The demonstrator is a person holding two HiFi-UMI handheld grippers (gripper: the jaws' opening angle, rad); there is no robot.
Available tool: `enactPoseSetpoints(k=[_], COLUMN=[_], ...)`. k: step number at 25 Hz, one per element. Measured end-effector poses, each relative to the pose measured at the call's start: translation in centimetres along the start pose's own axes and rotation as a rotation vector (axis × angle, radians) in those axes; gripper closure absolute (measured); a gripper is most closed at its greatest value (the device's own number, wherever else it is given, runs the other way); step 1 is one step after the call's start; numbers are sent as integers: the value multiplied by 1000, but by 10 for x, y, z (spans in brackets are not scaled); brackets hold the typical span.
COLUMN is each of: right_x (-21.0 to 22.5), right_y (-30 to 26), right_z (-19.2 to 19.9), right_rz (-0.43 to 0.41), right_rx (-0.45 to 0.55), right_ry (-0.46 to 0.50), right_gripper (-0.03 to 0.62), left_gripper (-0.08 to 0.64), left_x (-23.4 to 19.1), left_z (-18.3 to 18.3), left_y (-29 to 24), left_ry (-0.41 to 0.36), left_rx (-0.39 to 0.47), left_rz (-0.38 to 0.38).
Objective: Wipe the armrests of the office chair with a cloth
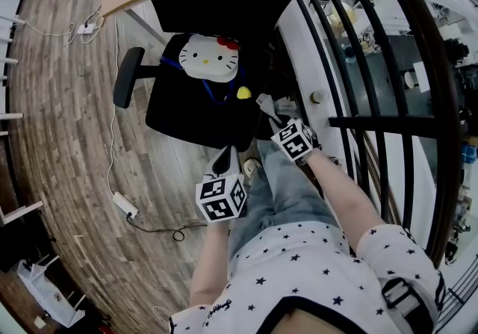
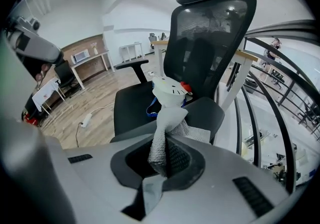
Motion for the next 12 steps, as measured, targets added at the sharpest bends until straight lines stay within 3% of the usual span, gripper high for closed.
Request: enactPoseSetpoints(k=[12], right_x=[-24], right_y=[2], right_z=[8], right_rz=[-21], right_rx=[-16], right_ry=[41], right_gripper=[565], left_gripper=[557], left_x=[2], left_z=[8], left_y=[4], left_ry=[-1], left_rx=[-6], left_rz=[3])
Point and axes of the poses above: the fingertips, and each gripper's own axes: y backward along the fingers, x to its right, z out of its underside, the point moved 1 cm from there along y, backward along the fingers, and after that the axes turned 13 degrees about -x, right-handed, at the moved point
